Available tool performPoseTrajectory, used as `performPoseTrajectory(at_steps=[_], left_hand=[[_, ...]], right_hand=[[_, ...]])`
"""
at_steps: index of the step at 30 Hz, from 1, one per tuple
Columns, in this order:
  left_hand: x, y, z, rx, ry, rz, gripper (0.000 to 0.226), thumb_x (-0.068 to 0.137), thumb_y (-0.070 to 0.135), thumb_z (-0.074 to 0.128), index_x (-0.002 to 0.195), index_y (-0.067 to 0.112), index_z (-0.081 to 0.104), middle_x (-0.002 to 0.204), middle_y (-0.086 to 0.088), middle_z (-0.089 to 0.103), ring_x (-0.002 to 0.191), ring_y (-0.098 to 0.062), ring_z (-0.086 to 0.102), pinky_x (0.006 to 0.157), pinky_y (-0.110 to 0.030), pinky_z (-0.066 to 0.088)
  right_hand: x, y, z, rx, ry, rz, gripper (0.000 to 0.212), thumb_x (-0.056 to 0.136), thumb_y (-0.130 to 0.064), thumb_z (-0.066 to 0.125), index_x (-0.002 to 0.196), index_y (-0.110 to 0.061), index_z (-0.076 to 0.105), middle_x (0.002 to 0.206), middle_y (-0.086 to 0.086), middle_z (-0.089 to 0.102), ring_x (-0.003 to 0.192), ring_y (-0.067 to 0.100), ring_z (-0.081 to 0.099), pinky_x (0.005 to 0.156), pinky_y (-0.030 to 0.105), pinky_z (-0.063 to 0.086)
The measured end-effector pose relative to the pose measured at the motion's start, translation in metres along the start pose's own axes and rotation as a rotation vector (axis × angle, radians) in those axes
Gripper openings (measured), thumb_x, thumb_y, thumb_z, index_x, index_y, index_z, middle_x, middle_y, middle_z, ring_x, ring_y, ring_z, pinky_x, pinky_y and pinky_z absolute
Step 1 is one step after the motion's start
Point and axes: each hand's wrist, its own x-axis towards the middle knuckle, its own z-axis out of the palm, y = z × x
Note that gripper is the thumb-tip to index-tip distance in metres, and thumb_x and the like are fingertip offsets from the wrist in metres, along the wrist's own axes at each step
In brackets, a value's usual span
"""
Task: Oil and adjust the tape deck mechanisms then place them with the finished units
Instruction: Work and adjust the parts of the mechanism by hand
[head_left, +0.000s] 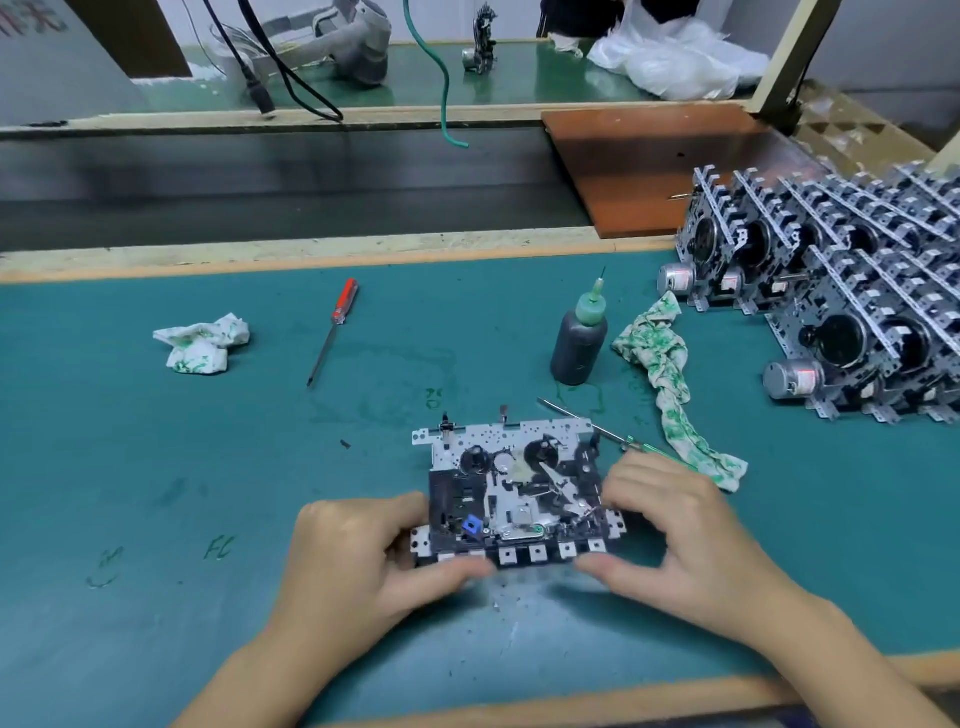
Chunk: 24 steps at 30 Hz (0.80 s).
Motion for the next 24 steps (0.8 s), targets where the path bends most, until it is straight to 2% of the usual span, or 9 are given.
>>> performPoseTrajectory(at_steps=[2, 3, 7, 10, 13, 16, 19, 22, 24], left_hand=[[0.001, 0.004, -0.004, -0.188, 0.060, -0.103, 0.068, 0.082, 0.079, 0.033, 0.059, 0.015, 0.039, 0.044, -0.008, 0.032, 0.043, -0.008, 0.019, 0.042, -0.020, 0.021], [0.001, 0.006, -0.005, -0.253, 0.092, -0.137, 0.069, 0.084, 0.077, 0.032, 0.059, 0.014, 0.040, 0.042, -0.008, 0.031, 0.043, -0.008, 0.020, 0.042, -0.024, 0.024], [0.005, 0.015, -0.008, -0.344, 0.168, -0.313, 0.083, 0.080, 0.080, 0.033, 0.045, 0.004, 0.034, 0.035, -0.009, 0.025, 0.038, -0.009, 0.020, 0.045, -0.036, 0.026], [0.009, 0.014, -0.009, -0.286, 0.131, -0.424, 0.078, 0.078, 0.074, 0.034, 0.046, 0.003, 0.026, 0.037, 0.001, 0.018, 0.040, -0.014, 0.018, 0.050, -0.041, 0.028], [0.017, 0.010, -0.013, -0.175, 0.054, -0.422, 0.072, 0.077, 0.074, 0.027, 0.052, 0.006, 0.026, 0.041, 0.002, 0.016, 0.044, -0.016, 0.017, 0.049, -0.036, 0.024], [0.024, 0.007, -0.020, 0.047, 0.013, -0.356, 0.068, 0.079, 0.073, 0.019, 0.053, 0.011, 0.026, 0.041, -0.005, 0.020, 0.043, -0.017, 0.018, 0.047, -0.033, 0.025], [0.026, 0.009, -0.024, 0.173, 0.005, -0.319, 0.066, 0.083, 0.068, 0.016, 0.048, 0.013, 0.023, 0.043, -0.013, 0.033, 0.041, -0.020, 0.022, 0.044, -0.030, 0.026], [0.026, 0.010, -0.027, 0.288, 0.056, -0.294, 0.059, 0.085, 0.064, 0.022, 0.046, 0.019, 0.025, 0.037, -0.002, 0.026, 0.039, -0.020, 0.029, 0.043, -0.025, 0.021], [0.026, 0.013, -0.028, 0.303, 0.146, -0.268, 0.051, 0.085, 0.061, 0.031, 0.050, 0.025, 0.042, 0.044, 0.009, 0.041, 0.046, -0.015, 0.041, 0.043, -0.024, 0.028]], right_hand=[[0.002, -0.009, -0.003, 0.262, 0.017, 0.108, 0.046, 0.082, -0.059, 0.054, 0.057, -0.023, 0.042, 0.057, -0.009, 0.035, 0.057, 0.006, 0.034, 0.054, 0.018, 0.027], [0.004, -0.013, -0.004, 0.391, 0.037, 0.195, 0.046, 0.080, -0.060, 0.054, 0.052, -0.024, 0.046, 0.053, -0.006, 0.038, 0.054, 0.005, 0.036, 0.053, 0.017, 0.028], [0.015, -0.026, -0.003, 0.684, 0.030, 0.467, 0.053, 0.072, -0.062, 0.050, 0.040, -0.020, 0.054, 0.043, 0.004, 0.052, 0.043, 0.002, 0.042, 0.052, 0.012, 0.035], [0.021, -0.027, -0.002, 0.682, -0.006, 0.522, 0.060, 0.070, -0.068, 0.047, 0.036, -0.019, 0.053, 0.040, 0.004, 0.051, 0.041, 0.004, 0.044, 0.053, 0.013, 0.037], [0.024, -0.026, 0.000, 0.635, 0.002, 0.535, 0.067, 0.070, -0.071, 0.045, 0.035, -0.014, 0.050, 0.037, 0.005, 0.046, 0.040, 0.006, 0.039, 0.052, 0.013, 0.034], [0.025, -0.024, -0.002, 0.595, -0.008, 0.539, 0.071, 0.071, -0.073, 0.043, 0.036, -0.011, 0.048, 0.042, 0.015, 0.046, 0.042, 0.011, 0.039, 0.052, 0.018, 0.033], [0.026, -0.024, -0.005, 0.584, -0.071, 0.553, 0.071, 0.070, -0.075, 0.041, 0.035, -0.014, 0.049, 0.042, 0.016, 0.046, 0.044, 0.015, 0.042, 0.055, 0.025, 0.036], [0.025, -0.022, -0.008, 0.530, -0.076, 0.524, 0.072, 0.072, -0.076, 0.035, 0.034, -0.015, 0.042, 0.035, 0.004, 0.039, 0.039, 0.008, 0.036, 0.052, 0.021, 0.035], [0.023, -0.015, -0.012, 0.465, -0.029, 0.490, 0.066, 0.070, -0.074, 0.038, 0.045, -0.013, 0.041, 0.041, 0.005, 0.038, 0.042, 0.007, 0.033, 0.053, 0.025, 0.034]])
